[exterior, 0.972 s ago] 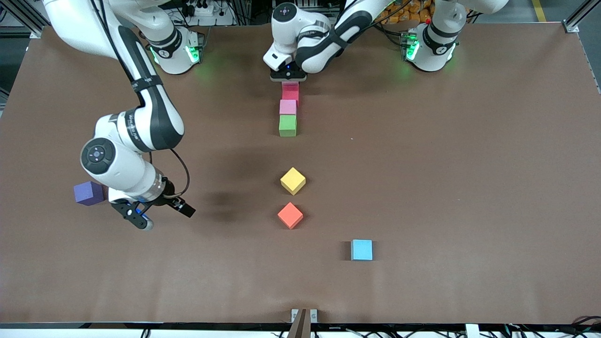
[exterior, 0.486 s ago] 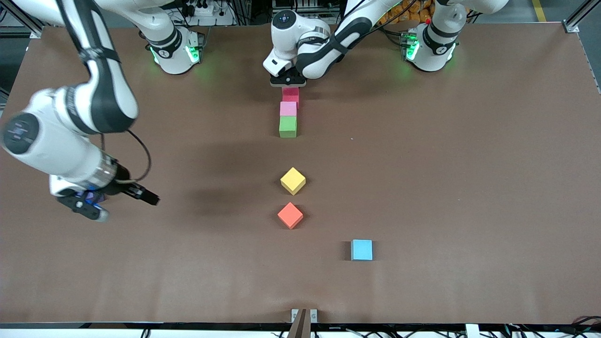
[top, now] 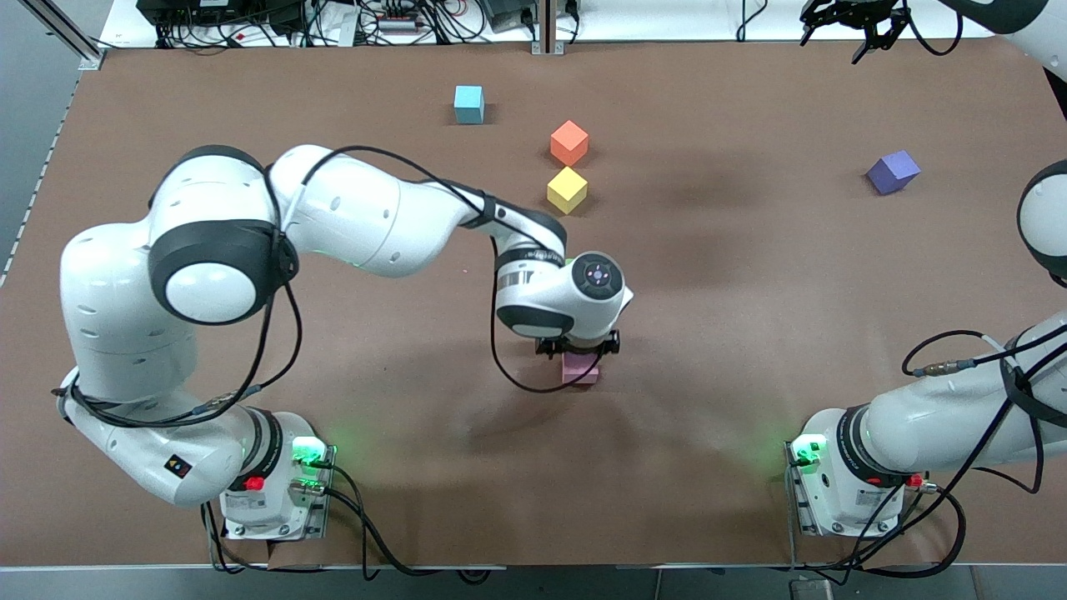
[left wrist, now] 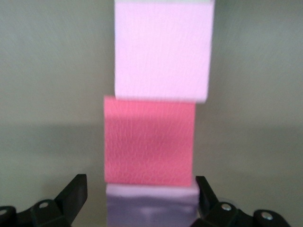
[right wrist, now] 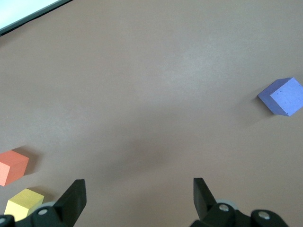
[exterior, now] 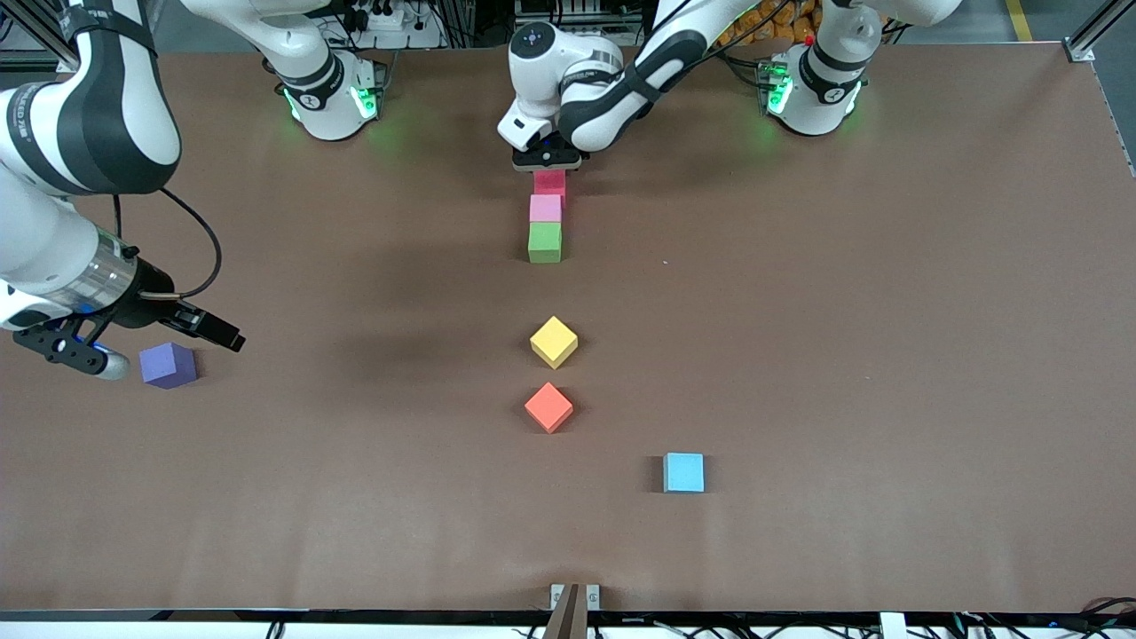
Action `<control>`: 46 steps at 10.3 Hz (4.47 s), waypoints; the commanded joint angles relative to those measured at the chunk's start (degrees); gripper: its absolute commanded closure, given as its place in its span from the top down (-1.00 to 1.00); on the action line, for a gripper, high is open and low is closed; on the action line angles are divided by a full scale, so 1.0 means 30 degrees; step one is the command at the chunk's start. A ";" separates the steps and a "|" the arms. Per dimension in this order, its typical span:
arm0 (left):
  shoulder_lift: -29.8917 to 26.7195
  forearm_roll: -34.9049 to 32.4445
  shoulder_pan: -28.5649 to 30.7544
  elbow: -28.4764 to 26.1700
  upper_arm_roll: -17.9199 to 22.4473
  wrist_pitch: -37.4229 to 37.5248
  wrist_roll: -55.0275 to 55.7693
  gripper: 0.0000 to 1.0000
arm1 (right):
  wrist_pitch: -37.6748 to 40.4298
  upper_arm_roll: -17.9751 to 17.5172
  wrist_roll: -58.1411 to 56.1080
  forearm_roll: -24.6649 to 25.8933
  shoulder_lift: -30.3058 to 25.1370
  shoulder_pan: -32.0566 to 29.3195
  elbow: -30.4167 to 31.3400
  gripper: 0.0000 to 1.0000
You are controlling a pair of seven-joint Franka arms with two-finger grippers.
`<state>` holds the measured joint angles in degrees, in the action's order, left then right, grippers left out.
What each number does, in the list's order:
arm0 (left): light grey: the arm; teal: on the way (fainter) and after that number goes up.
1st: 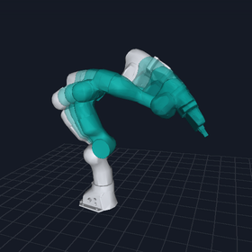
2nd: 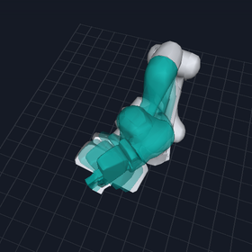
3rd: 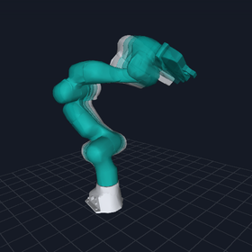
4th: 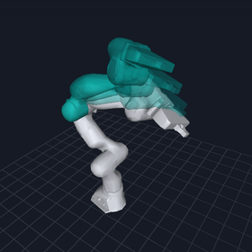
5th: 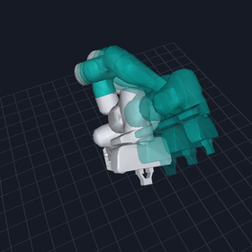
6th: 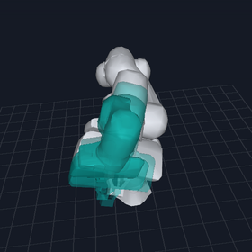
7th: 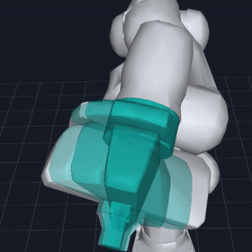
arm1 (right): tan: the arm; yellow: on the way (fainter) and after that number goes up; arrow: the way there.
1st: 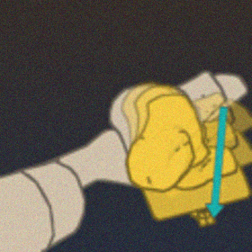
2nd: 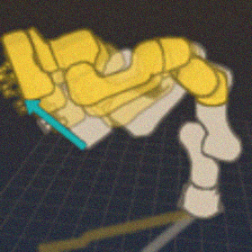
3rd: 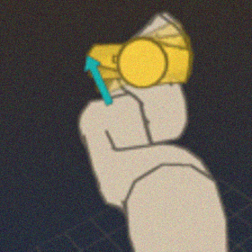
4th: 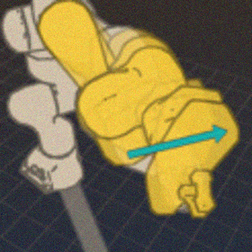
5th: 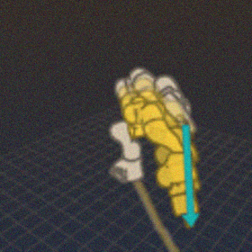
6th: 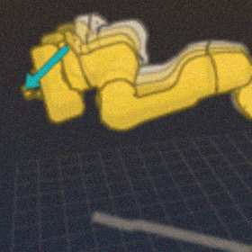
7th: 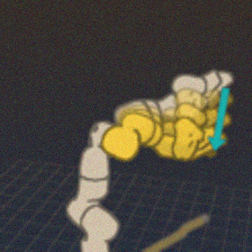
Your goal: Arrange blocks into number 1
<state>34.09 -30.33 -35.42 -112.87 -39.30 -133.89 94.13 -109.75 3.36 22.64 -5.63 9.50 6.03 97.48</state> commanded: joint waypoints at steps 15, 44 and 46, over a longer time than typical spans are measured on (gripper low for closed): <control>-0.1635 0.0647 1.5169 0.6070 -0.0056 0.5110 -1.3028 1.00 | -0.6424 -0.2762 1.9981 0.3775 0.8159 0.7183 -0.3419 1.00; -1.1390 1.0931 1.1043 0.8149 1.1311 1.5155 -2.7362 1.00 | -0.6306 -0.5513 1.2010 0.4132 1.0260 0.7781 -0.3414 -1.00; -1.1391 1.0667 1.0928 0.8121 1.1311 1.5247 -2.7304 1.00 | -0.6277 -0.6039 0.8905 0.4074 0.8763 0.7194 -0.1187 -1.00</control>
<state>-0.58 1.57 -2.25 -90.03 -5.50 -89.70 11.23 -128.27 -12.58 55.35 6.83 41.54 29.81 85.84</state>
